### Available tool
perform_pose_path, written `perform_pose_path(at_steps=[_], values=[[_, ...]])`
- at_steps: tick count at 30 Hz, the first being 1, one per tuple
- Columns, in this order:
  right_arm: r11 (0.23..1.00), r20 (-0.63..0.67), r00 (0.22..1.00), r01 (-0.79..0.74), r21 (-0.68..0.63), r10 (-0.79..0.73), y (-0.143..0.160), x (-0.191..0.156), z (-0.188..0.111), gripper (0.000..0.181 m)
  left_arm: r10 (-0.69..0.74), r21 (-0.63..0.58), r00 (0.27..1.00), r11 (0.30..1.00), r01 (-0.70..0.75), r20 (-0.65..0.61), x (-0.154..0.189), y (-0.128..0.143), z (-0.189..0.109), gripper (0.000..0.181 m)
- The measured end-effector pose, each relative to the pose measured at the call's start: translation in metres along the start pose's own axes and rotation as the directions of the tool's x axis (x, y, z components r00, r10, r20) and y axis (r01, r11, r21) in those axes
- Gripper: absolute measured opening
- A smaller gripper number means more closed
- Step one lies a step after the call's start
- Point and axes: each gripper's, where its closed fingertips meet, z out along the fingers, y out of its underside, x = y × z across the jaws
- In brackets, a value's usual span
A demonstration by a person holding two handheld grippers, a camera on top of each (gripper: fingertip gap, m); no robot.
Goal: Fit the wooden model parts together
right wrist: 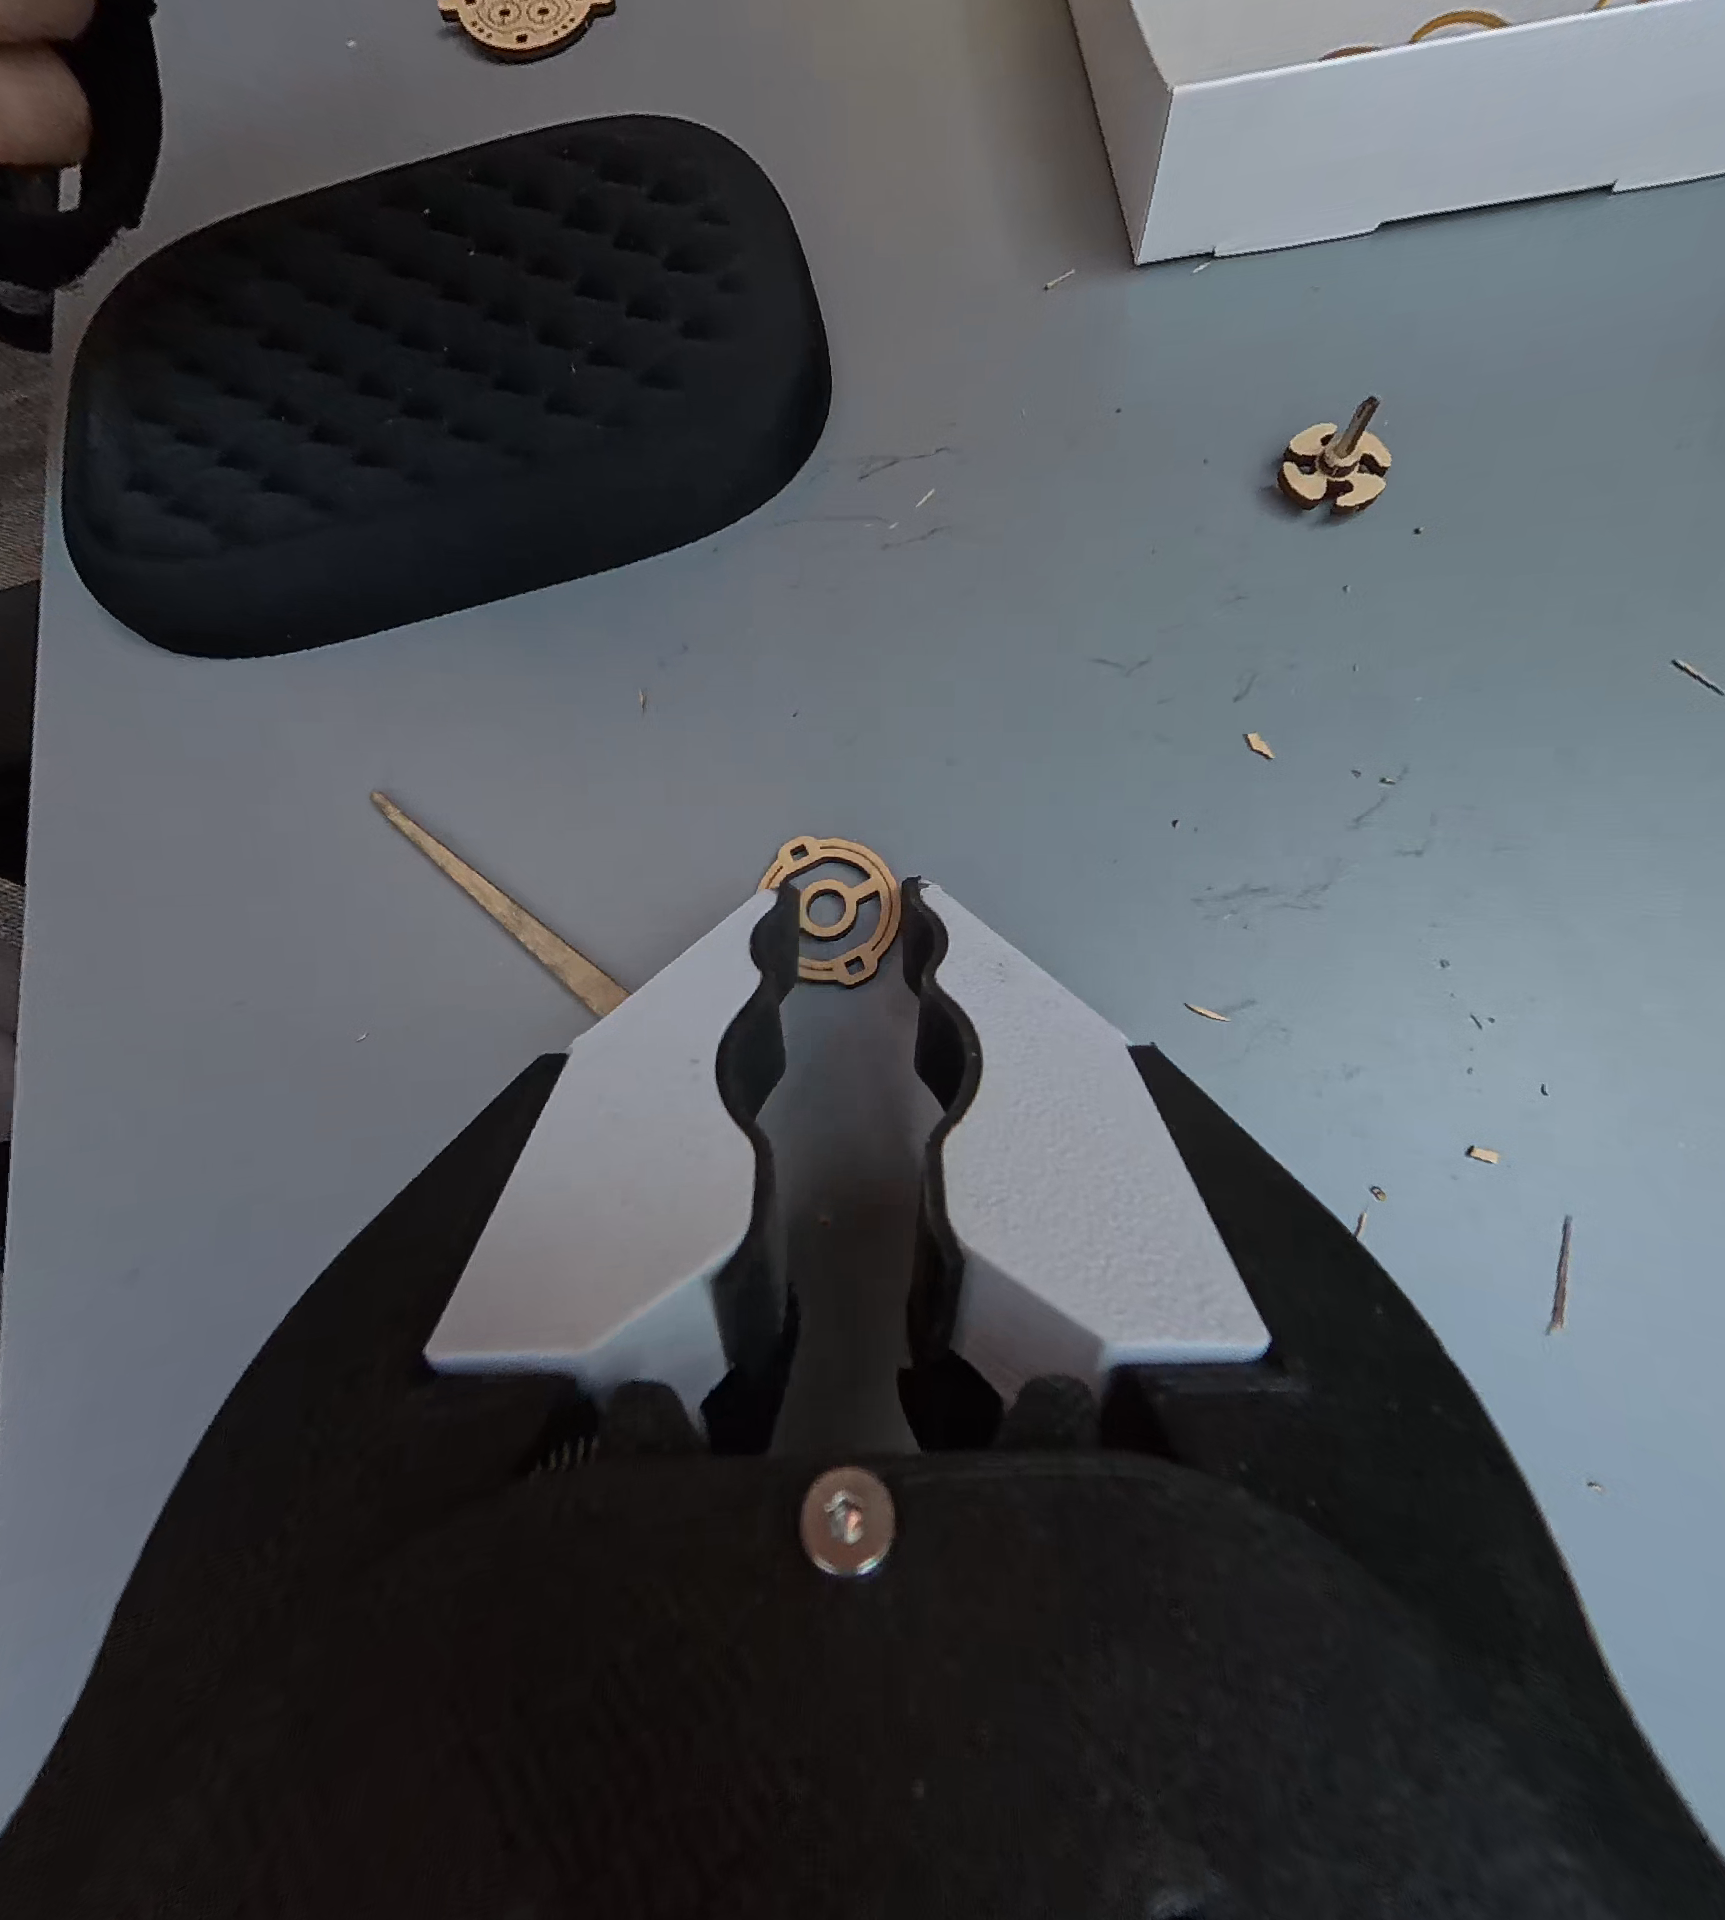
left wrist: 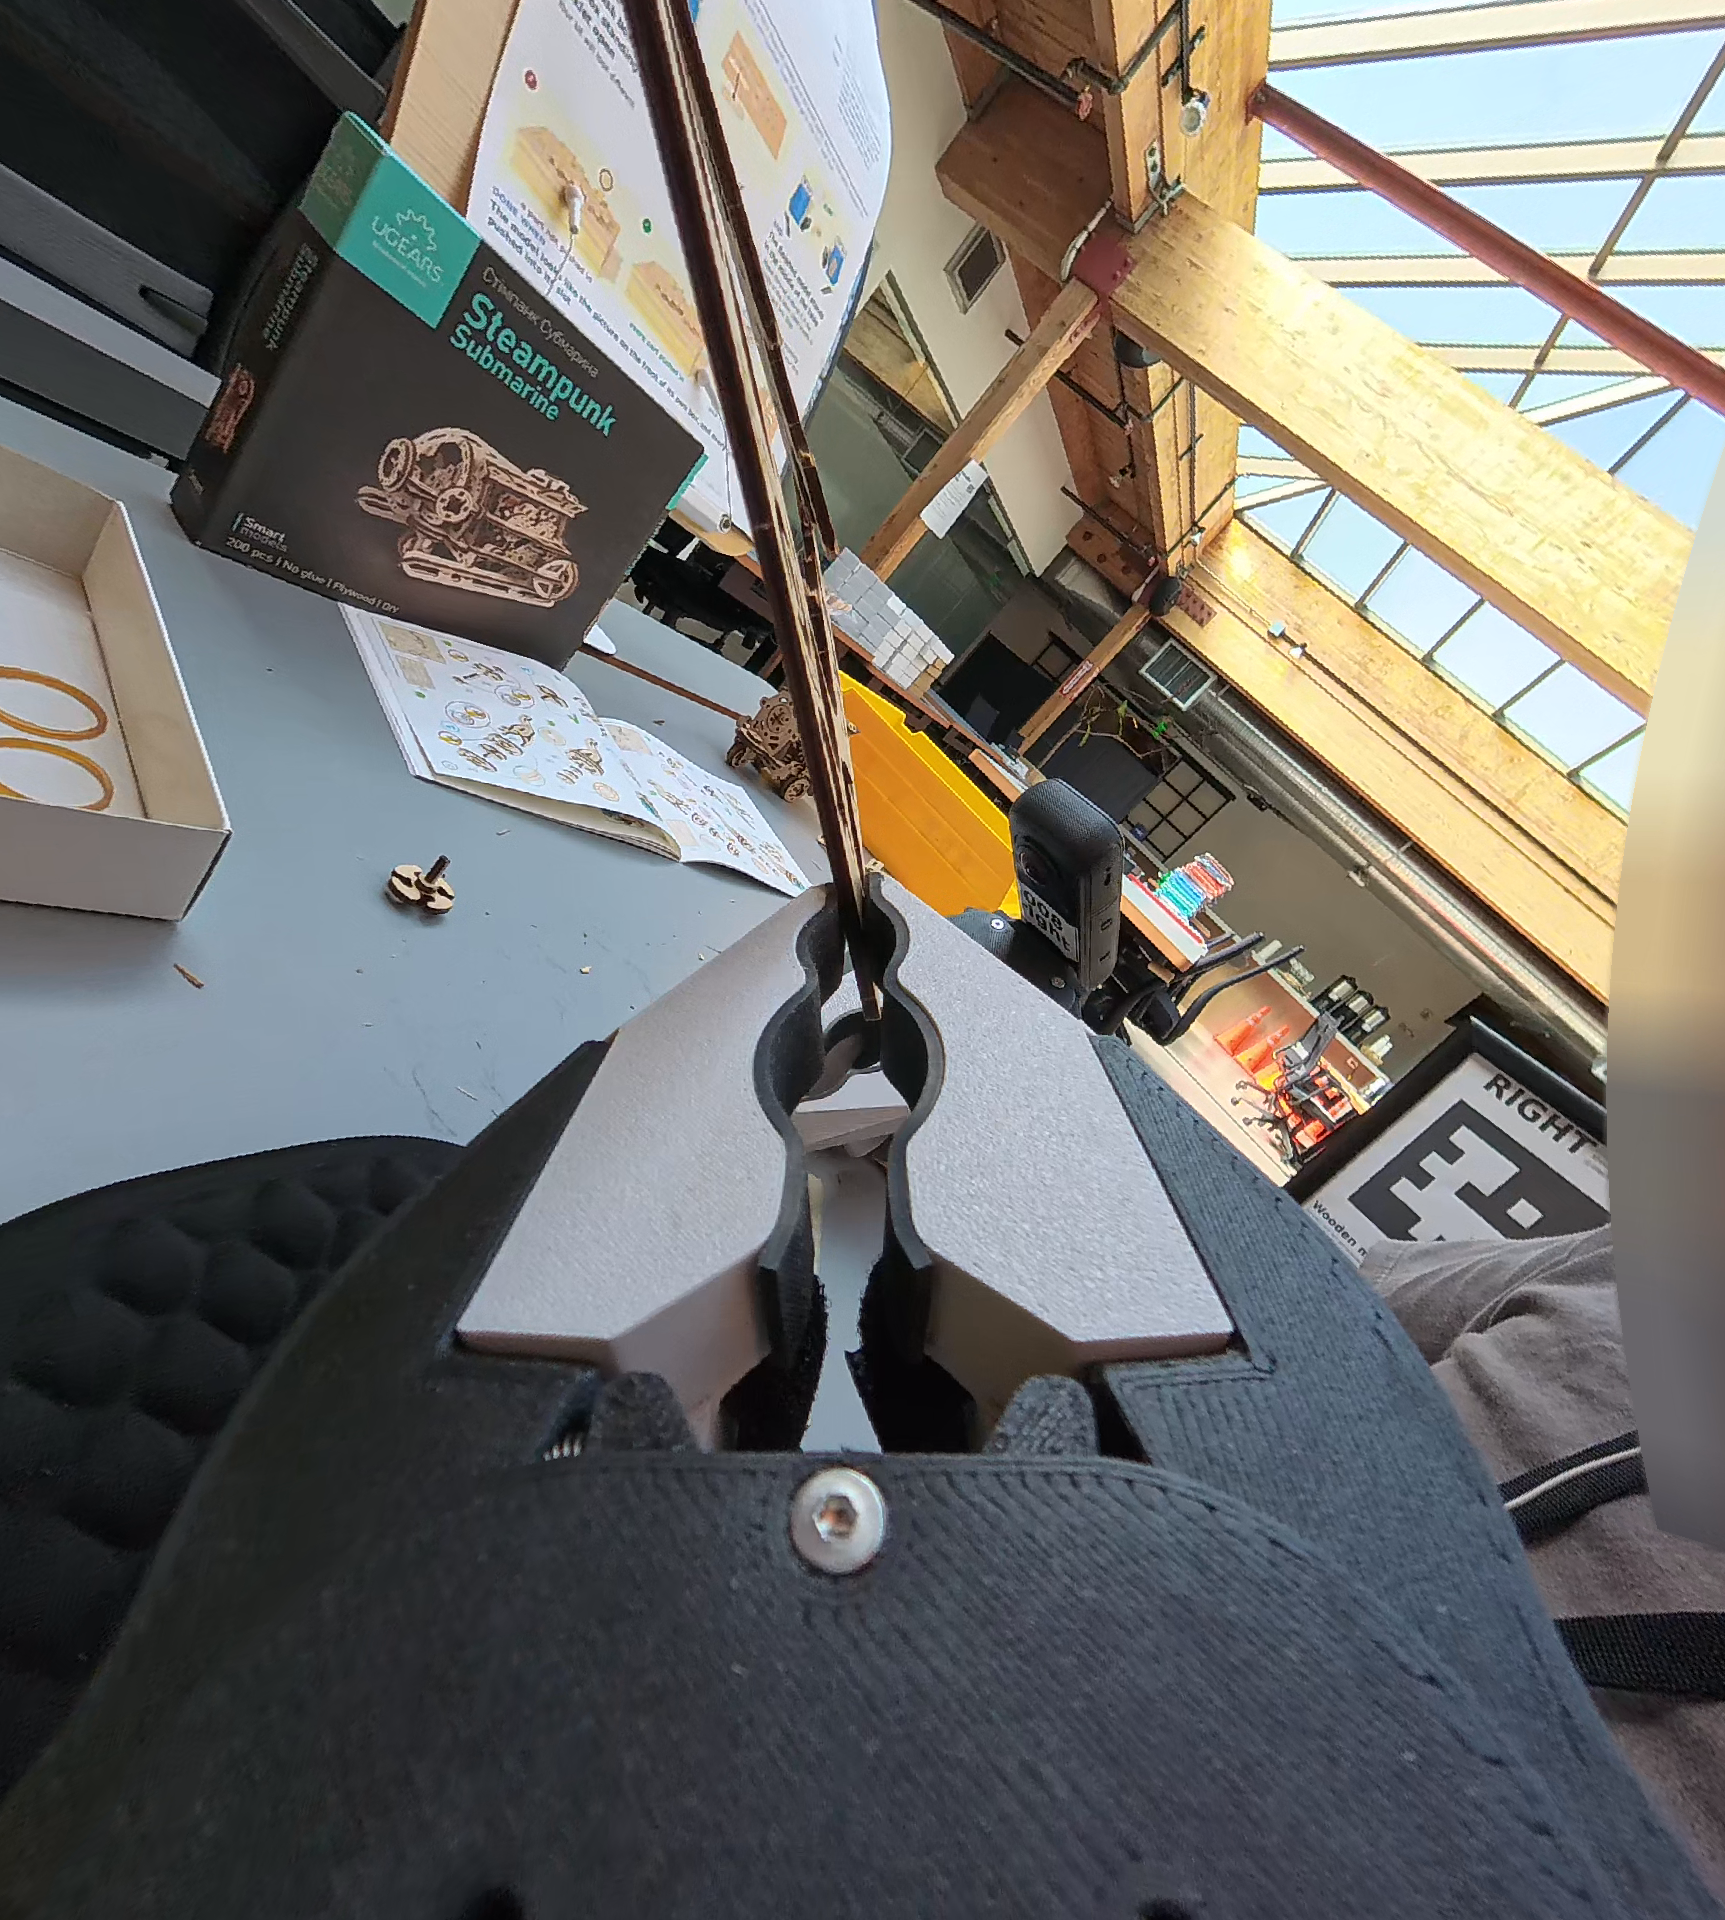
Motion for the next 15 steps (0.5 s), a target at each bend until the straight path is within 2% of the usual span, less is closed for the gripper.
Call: perform_pose_path(at_steps=[7,10,13,15], values=[[0.999,-0.043,0.999,0.016,0.035,-0.015,-0.015,0.009,0.005,0.018,-0.008,0.004,1.000,1.000,0.008,0.009,-0.008,-0.002,0.001,0.001],[0.997,-0.078,0.996,-0.043,0.056,0.047,-0.021,0.021,0.007,0.019,-0.014,0.001,1.000,1.000,0.014,0.014,-0.012,-0.001,0.001,0.001],[0.990,-0.003,0.991,-0.131,0.053,0.131,-0.021,0.016,0.017,0.023,-0.022,0.000,1.000,1.000,0.022,0.010,-0.013,0.000,0.002,0.001],[0.991,-0.018,0.992,-0.122,0.053,0.123,-0.020,0.017,0.017,0.028,-0.023,-0.002,1.000,1.000,0.023,0.010,-0.013,0.001,0.001,0.001]])
